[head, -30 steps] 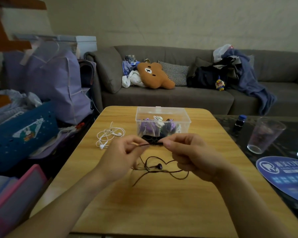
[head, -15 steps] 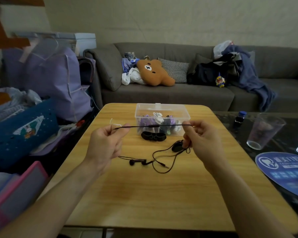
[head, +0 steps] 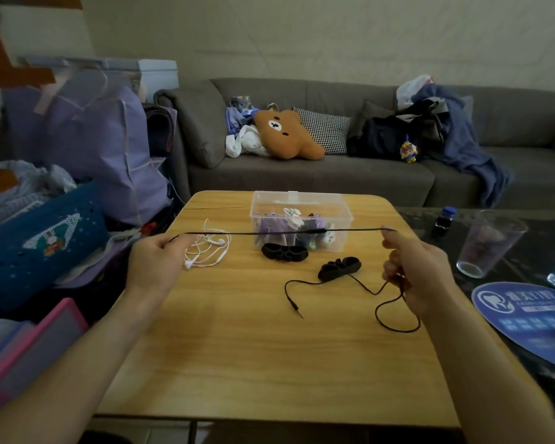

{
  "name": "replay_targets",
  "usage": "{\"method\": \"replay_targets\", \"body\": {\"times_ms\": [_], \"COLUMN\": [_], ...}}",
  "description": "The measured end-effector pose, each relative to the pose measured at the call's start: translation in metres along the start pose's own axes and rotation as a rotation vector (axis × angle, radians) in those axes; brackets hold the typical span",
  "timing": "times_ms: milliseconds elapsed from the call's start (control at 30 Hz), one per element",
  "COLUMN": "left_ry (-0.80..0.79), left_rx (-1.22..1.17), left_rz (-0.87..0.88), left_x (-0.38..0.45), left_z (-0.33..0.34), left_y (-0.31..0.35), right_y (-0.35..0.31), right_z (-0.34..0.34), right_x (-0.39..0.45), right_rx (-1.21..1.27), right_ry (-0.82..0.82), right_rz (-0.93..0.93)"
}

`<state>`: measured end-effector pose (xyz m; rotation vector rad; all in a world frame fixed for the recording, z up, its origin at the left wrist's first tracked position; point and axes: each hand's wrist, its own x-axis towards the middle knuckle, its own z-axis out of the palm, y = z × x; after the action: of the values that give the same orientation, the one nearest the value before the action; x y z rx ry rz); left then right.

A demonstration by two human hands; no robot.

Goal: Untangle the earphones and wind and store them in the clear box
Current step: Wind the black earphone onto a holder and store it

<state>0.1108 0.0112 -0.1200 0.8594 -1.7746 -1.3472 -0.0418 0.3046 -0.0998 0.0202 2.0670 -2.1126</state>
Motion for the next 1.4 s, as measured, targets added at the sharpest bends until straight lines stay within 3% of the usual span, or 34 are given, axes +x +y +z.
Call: {"method": "replay_targets", "body": {"times_ms": [100,233,300,367,400,467,567,633,700,800,900,967,1033,1133,1267,1400], "left_ry": [-0.01,-0.095,-0.162,-0.099,-0.064,-0.184,-0.63,-0.756,-0.762,-0.765,-0.753,-0.669,-0.518,-0.356,-0.401,-0.45], "left_rx": [-0.107,-0.194,0.101,0.351,0.319,0.069,-0.282,-0.357,-0.296,-0.066,0.096,0.081,0.021,-0.028,-0.012,0.018], "left_rz": [-0.086,-0.082,-0.064,0.119,0.258,0.425,0.291,0.155,0.098,0.197,0.331,0.352,0.344,0.31,0.332,0.356], "left_x": [0.003,-0.003,-0.009,-0.028,-0.043,-0.076,-0.112,-0.117,-0.111,-0.097,-0.087,-0.078,-0.065,-0.044,-0.042,-0.053], "left_z": [-0.003,0.003,0.01,0.02,0.024,0.03,0.041,0.05,0.054,0.053,0.04,0.031,0.024,0.012,0.01,0.02], "left_y": [0.001,0.01,0.013,0.018,0.025,0.038,0.049,0.045,0.038,0.029,0.026,0.027,0.027,0.023,0.02,0.023], "right_y": [0.002,-0.01,-0.014,-0.014,-0.014,-0.015,-0.017,-0.016,-0.012,-0.006,-0.004,-0.003,-0.003,-0.006,-0.008,-0.01], "right_z": [-0.007,-0.001,0.011,0.028,0.037,0.053,0.066,0.069,0.071,0.066,0.05,0.037,0.022,0.004,-0.002,0.004], "right_x": [0.005,-0.01,-0.024,-0.039,-0.046,-0.058,-0.068,-0.069,-0.065,-0.055,-0.042,-0.031,-0.019,-0.012,-0.016,-0.014], "right_rx": [-0.245,-0.089,0.029,0.156,0.233,0.436,0.729,0.809,0.786,0.614,0.364,0.263,0.356,0.701,0.982,0.878], "right_ry": [-0.139,-0.513,-0.721,-0.841,-0.858,-0.833,-0.733,-0.667,-0.616,-0.495,-0.243,-0.094,-0.043,0.021,0.122,-0.042], "right_rz": [0.076,0.226,0.266,0.271,0.265,0.245,0.234,0.225,0.183,0.036,-0.07,-0.03,0.075,0.224,0.232,0.232]}}
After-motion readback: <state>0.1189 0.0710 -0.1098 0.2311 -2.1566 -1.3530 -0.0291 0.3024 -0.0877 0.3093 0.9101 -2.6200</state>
